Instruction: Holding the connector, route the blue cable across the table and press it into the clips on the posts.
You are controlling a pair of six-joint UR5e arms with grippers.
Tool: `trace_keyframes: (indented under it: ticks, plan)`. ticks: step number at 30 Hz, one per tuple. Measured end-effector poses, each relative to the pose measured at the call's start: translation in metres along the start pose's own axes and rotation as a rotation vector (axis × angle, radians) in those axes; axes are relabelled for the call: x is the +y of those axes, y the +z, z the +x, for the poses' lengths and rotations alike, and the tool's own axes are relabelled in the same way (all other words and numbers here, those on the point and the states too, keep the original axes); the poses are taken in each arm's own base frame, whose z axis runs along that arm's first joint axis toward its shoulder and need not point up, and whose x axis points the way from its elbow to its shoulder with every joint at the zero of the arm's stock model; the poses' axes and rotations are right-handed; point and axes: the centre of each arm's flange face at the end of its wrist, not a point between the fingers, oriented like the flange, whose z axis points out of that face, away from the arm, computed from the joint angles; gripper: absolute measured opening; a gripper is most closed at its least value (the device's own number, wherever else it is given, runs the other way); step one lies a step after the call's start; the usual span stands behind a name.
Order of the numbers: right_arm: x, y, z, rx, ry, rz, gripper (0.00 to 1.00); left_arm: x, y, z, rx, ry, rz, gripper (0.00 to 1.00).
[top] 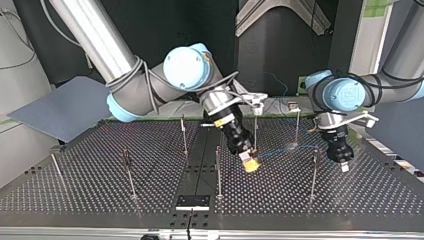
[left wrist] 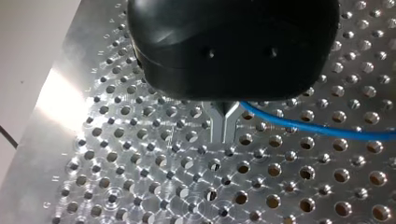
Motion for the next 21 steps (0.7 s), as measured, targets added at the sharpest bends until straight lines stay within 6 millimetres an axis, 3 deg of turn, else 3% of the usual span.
trace_keyframes:
  ticks: [11,19,21]
  plan:
    - [0.024,0.002,0.002,0.0,-0.005,-0.066,0.0,0.0,0.002,0.0,-0.005,-0.03,0.016,0.0]
    - [0.023,0.001,0.002,-0.005,-0.008,-0.063,0.0,0.007,0.0,0.002,-0.002,-0.077,-0.018,0.0]
    - [0.022,0.001,0.001,-0.009,-0.009,-0.062,0.0,0.008,-0.003,0.004,0.008,-0.09,-0.02,0.05]
